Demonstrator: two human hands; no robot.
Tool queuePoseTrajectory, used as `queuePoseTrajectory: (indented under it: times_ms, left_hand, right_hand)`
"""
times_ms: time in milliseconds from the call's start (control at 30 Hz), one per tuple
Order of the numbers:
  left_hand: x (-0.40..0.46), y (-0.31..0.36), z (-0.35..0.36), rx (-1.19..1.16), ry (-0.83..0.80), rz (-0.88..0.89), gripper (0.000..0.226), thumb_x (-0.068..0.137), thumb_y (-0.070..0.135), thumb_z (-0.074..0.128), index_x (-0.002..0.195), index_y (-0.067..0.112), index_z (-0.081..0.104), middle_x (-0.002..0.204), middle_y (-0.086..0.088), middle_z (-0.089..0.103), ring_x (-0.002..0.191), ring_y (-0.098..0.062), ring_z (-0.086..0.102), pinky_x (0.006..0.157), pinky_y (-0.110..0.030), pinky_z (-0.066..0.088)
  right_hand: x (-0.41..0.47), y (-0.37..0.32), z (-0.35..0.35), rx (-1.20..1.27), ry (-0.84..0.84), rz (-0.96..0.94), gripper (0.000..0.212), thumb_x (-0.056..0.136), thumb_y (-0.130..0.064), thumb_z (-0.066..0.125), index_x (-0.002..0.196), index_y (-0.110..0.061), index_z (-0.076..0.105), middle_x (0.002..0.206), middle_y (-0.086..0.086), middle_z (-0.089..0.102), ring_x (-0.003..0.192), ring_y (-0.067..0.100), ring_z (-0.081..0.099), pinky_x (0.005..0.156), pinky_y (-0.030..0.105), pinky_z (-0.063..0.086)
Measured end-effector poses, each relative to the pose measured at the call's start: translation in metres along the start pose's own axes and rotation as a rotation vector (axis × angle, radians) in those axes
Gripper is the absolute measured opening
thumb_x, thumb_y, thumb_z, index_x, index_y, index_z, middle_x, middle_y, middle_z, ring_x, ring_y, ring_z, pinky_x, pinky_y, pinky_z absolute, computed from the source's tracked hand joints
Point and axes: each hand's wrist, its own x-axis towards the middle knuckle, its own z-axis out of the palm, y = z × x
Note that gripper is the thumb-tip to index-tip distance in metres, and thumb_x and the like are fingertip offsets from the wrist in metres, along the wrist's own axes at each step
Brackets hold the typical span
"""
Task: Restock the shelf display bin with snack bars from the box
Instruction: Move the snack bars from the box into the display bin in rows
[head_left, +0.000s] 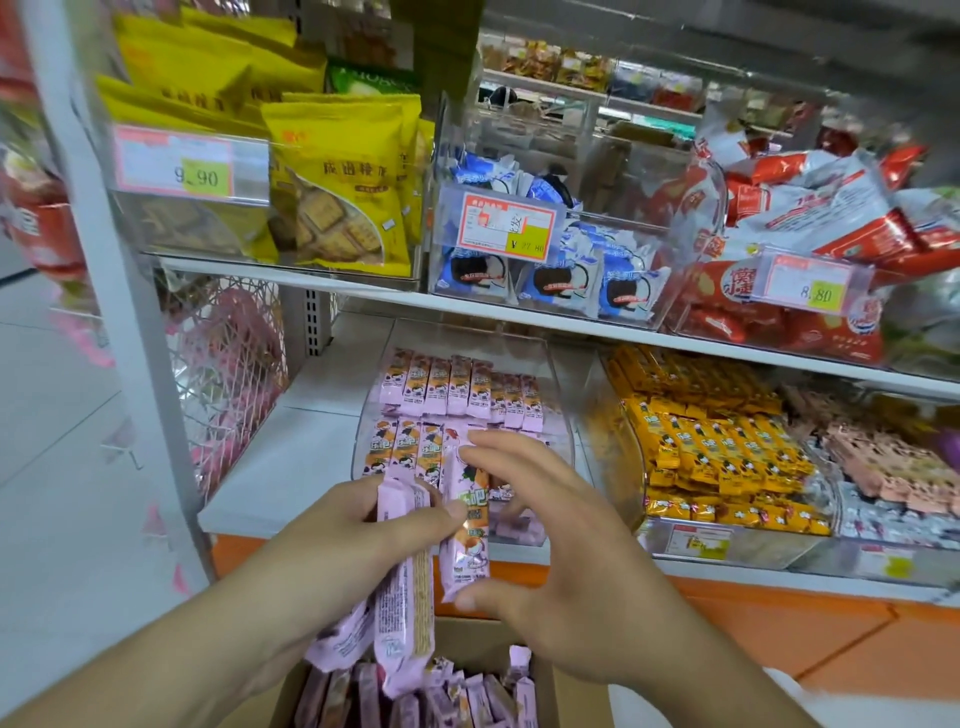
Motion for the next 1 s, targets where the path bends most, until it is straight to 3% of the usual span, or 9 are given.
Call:
queuePoseTrajectory:
  times_ms: [133,233,300,467,600,700,833,933,1000]
  left_hand:
    - [0.012,0.002,-0.001,0.076,0.037,0.062,0.025,0.087,0.057,0.072,0.098,0.035,0.077,0.095,0.014,0.079,0.095,0.001,0.071,0.094,-0.031,0.049]
    - [0.022,0.001,-0.006,0.117,0.066,0.085,0.027,0.088,0.058,0.070,0.101,0.035,0.074,0.098,0.012,0.077,0.101,-0.005,0.069,0.098,-0.032,0.049]
    - [0.029,0.000,-0.009,0.136,0.064,0.092,0.027,0.088,0.057,0.069,0.101,0.034,0.073,0.102,0.014,0.076,0.106,-0.006,0.067,0.100,-0.029,0.048]
    - [0.042,-0.001,-0.009,0.209,0.054,0.109,0.028,0.088,0.056,0.065,0.101,0.031,0.069,0.094,0.006,0.073,0.091,-0.008,0.066,0.085,-0.026,0.048]
    - [0.054,-0.006,-0.012,0.233,0.077,0.081,0.036,0.084,0.065,0.065,0.100,0.033,0.070,0.096,0.012,0.075,0.090,-0.001,0.066,0.089,-0.026,0.050]
    - [0.059,-0.008,-0.011,0.249,0.082,0.069,0.048,0.080,0.073,0.064,0.099,0.029,0.070,0.099,0.008,0.075,0.096,-0.008,0.069,0.096,-0.032,0.051]
    - [0.060,-0.009,-0.009,0.239,0.058,0.077,0.032,0.088,0.061,0.062,0.097,0.031,0.069,0.100,0.000,0.074,0.089,-0.008,0.066,0.092,-0.027,0.051]
    - [0.058,-0.010,-0.009,0.180,0.063,0.058,0.028,0.089,0.061,0.064,0.096,0.034,0.070,0.092,0.005,0.074,0.083,-0.003,0.065,0.083,-0.025,0.049]
    - [0.057,-0.009,-0.009,0.140,0.075,0.051,0.025,0.089,0.059,0.065,0.095,0.035,0.071,0.090,0.011,0.075,0.081,0.002,0.066,0.079,-0.023,0.048]
  right_hand:
    - [0.009,0.016,-0.001,-0.044,0.081,0.124,0.088,0.075,-0.050,0.091,0.146,-0.054,0.039,0.145,-0.043,0.034,0.124,-0.010,0.046,0.108,0.019,0.041]
    - [0.033,0.033,-0.007,-0.078,0.090,0.276,0.082,0.074,-0.048,0.091,0.136,-0.052,0.038,0.121,-0.043,0.041,0.110,-0.011,0.049,0.088,0.008,0.040]
    - [0.059,0.054,-0.014,-0.118,0.097,0.322,0.082,0.073,-0.045,0.092,0.136,-0.045,0.040,0.124,-0.038,0.045,0.113,-0.007,0.051,0.089,0.009,0.042]
    - [0.132,0.106,-0.027,-0.290,0.031,0.403,0.083,0.077,-0.044,0.091,0.145,-0.030,0.045,0.146,-0.008,0.052,0.130,0.014,0.051,0.106,0.031,0.046]
    - [0.173,0.131,-0.026,-0.403,-0.113,0.415,0.070,0.082,-0.041,0.088,0.139,-0.027,0.049,0.127,0.000,0.064,0.105,0.015,0.057,0.086,0.027,0.045]
    - [0.190,0.140,-0.021,-0.420,-0.199,0.418,0.063,0.085,-0.040,0.085,0.136,-0.029,0.049,0.125,-0.001,0.063,0.103,0.016,0.056,0.084,0.029,0.042]
    - [0.196,0.145,-0.016,-0.459,-0.194,0.406,0.071,0.090,-0.043,0.079,0.152,-0.030,0.045,0.151,0.002,0.052,0.131,0.023,0.053,0.100,0.029,0.042]
    - [0.189,0.147,-0.011,-0.575,-0.158,0.347,0.075,0.091,-0.053,0.073,0.156,-0.036,0.041,0.165,-0.005,0.040,0.149,0.022,0.039,0.123,0.042,0.034]
    - [0.177,0.139,-0.010,-0.592,-0.116,0.345,0.077,0.092,-0.054,0.070,0.159,-0.039,0.035,0.167,-0.004,0.035,0.154,0.024,0.032,0.127,0.050,0.026]
